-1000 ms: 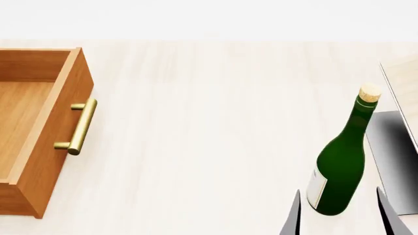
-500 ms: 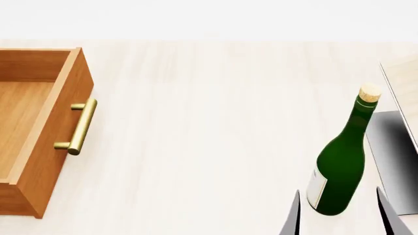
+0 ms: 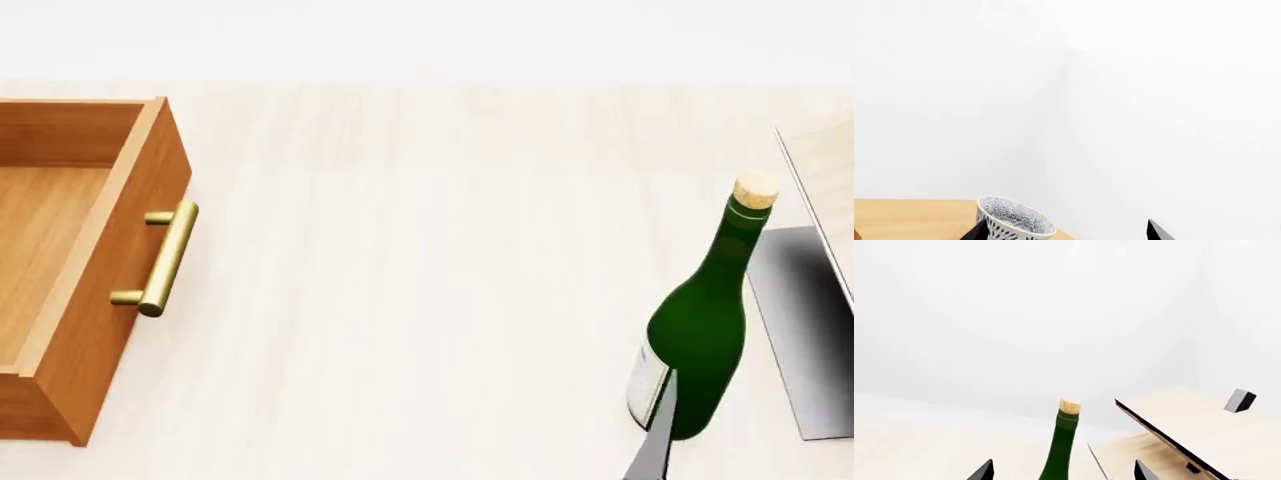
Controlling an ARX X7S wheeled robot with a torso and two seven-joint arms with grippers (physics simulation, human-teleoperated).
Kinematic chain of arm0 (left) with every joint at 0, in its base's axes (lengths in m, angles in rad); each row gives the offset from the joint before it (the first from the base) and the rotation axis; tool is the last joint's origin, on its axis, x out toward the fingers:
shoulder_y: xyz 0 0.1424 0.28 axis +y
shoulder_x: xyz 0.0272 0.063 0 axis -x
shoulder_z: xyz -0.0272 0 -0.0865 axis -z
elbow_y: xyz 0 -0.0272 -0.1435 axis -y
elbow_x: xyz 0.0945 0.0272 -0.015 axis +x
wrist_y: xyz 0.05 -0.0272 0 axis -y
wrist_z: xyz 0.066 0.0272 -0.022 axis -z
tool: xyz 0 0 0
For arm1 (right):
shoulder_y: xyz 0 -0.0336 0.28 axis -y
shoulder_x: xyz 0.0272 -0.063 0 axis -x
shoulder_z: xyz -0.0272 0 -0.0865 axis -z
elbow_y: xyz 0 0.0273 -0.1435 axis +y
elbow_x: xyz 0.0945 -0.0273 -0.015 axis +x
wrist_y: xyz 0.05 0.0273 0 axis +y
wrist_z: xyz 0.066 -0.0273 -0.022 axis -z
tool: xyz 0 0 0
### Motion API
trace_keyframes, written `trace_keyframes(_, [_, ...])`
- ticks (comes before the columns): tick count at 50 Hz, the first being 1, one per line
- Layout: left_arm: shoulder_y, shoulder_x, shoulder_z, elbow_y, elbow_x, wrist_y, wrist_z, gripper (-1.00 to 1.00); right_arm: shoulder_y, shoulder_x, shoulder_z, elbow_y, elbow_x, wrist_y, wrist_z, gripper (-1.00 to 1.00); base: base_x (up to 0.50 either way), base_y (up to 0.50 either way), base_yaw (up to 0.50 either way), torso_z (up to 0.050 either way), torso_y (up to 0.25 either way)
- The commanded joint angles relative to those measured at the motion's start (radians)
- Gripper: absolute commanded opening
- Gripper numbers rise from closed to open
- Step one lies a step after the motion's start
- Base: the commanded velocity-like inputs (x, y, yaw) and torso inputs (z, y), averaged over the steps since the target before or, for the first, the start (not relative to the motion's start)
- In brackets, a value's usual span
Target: Put the bowl on top of the cabinet.
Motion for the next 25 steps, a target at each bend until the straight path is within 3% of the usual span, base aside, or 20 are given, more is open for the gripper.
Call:
trace_keyframes(1, [0.664, 0.160, 0.117, 0.205, 0.384, 0.762, 0.292, 1.00, -0.075, -0.033, 0.114, -0.048, -0.054, -0.137, 0.018, 1.00, 0.00, 0.00, 0.00, 0.000, 0.000])
trace_keyframes(4, [0.771, 0.235, 0.148, 0.152, 0.453, 1.008, 0.363, 1.00, -0.109, -0.048, 0.140, -0.065, -0.092, -0.207, 0.042, 1.00, 0.00, 0.00, 0.00, 0.000, 0.000])
trace_keyframes(7, [0.827, 0.271, 0.145, 0.143, 0.431, 1.120, 0.386, 1.00, -0.145, -0.059, 0.165, -0.080, -0.139, -0.276, 0.064, 1.00, 0.00, 0.00, 0.00, 0.000, 0.000])
trace_keyframes(16, [0.892, 0.299, 0.144, 0.176, 0.414, 1.281, 0.409, 1.00, -0.219, -0.078, 0.226, -0.097, -0.151, -0.438, 0.091, 1.00, 0.00, 0.00, 0.00, 0.000, 0.000])
trace_keyframes(25, [0.900, 0.291, 0.151, 0.163, 0.411, 1.305, 0.396, 1.00, -0.222, -0.080, 0.222, -0.093, -0.157, -0.460, 0.093, 1.00, 0.00, 0.00, 0.00, 0.000, 0.000])
